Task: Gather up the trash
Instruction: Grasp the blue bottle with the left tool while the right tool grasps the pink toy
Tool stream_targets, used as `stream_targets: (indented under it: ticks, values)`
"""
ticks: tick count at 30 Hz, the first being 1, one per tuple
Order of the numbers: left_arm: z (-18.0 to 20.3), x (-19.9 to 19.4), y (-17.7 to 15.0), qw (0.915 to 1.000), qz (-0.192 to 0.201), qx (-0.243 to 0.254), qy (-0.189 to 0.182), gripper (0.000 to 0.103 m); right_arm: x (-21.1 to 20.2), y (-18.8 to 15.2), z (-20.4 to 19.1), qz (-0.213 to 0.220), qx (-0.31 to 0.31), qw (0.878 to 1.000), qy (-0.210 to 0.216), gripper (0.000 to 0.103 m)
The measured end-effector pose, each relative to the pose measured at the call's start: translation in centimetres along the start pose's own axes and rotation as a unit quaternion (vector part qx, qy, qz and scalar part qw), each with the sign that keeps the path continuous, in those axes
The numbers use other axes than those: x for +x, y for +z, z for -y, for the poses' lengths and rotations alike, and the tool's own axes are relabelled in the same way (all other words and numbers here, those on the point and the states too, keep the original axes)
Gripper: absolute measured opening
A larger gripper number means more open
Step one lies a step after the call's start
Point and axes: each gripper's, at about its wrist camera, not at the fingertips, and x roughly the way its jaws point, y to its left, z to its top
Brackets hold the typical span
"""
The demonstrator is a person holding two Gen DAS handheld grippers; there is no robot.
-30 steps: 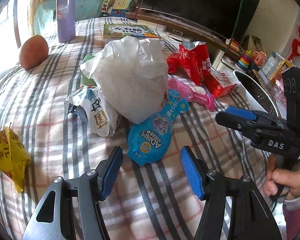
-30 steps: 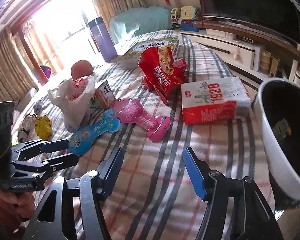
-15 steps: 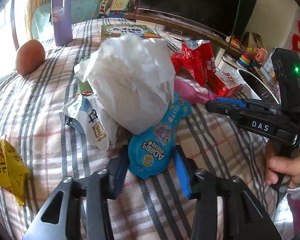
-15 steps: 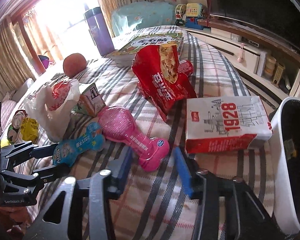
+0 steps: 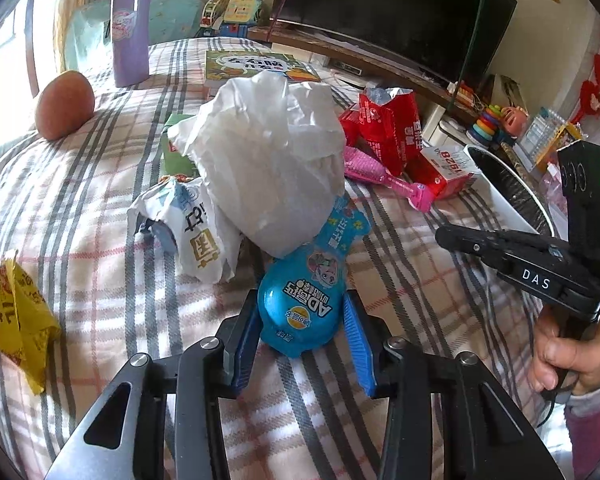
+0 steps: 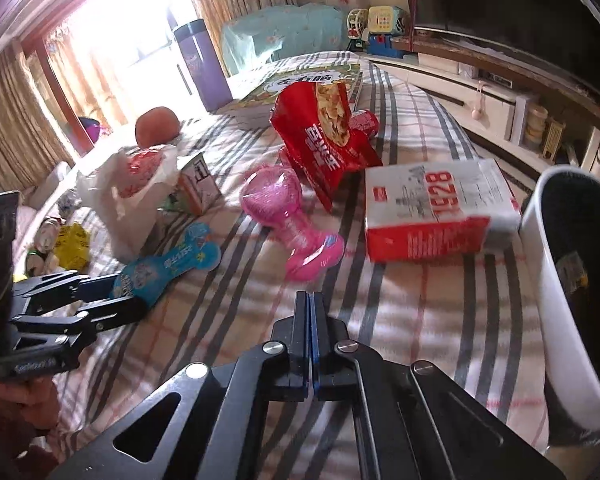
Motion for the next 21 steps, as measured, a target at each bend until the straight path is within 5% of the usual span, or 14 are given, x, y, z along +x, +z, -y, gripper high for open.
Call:
stream_targets:
  ticks: [10, 12, 21]
  values:
    - [-0.6, -1.4, -1.0, 1.0000, 0.001, -0.007, -0.005, 0.039, 0.1, 2.2, -0.7, 0.021, -0.008, 1.000, 0.004, 0.012]
    - [-0.8, -1.5, -1.1, 0.9999, 0.000, -0.008, -0.008, 0.039, 0.4, 2.9, -1.2, 0.025, -0.020, 0.999, 0.007, 0.032]
    - [-0.6, -0.8, -0.9, 0.9997, -0.015, 0.002, -0.021, 0.039, 4.2, 4.3, -2.1, -0.017, -0.075, 0.997, -0.017, 0.038]
